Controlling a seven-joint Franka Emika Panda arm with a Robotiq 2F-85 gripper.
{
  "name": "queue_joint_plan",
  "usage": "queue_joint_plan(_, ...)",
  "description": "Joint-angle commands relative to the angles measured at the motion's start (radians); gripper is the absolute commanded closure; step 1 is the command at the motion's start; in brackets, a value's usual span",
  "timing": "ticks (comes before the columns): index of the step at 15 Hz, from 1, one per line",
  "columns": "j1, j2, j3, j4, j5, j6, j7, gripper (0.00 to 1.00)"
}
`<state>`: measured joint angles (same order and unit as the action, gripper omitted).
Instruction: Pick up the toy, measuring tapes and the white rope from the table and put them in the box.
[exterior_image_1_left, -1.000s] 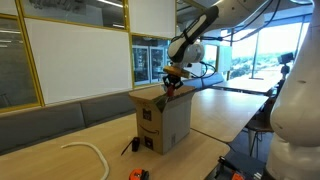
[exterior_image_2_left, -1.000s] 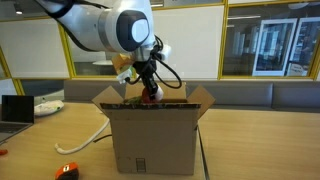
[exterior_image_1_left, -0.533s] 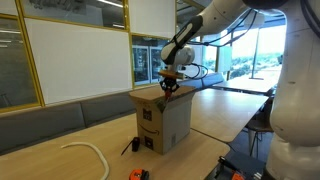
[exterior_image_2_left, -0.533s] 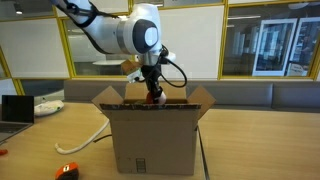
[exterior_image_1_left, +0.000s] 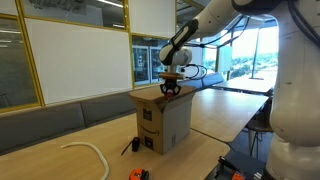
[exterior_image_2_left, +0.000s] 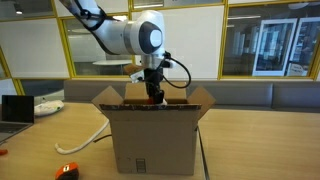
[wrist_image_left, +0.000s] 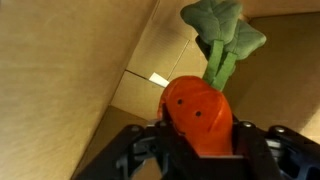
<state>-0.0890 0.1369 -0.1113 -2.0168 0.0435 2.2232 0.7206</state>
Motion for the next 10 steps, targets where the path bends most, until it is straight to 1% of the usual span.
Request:
queue_joint_plan(1,-0.004,0.029,-0.009,0.054,0.018,-0.067,-0.037,0.18)
queue_joint_plan(3,-0.003,0.033,-0.010,0.060,0.017,-0.085,-0.040,0.04)
queue_joint_plan(4,-0.003,0.035,-0.010,0.062,0.016,-0.089,-0.041,0.01)
queue_joint_plan(7,0.004,0.019,-0.013,0.068,-0.015,-0.123,-0.021,0.00)
queue_joint_plan(9,0.014,-0.039,-0.016,0.054,-0.066,-0.148,0.012,0.00)
queue_joint_plan(10,0.021,-0.087,-0.015,0.035,-0.111,-0.157,0.035,0.00)
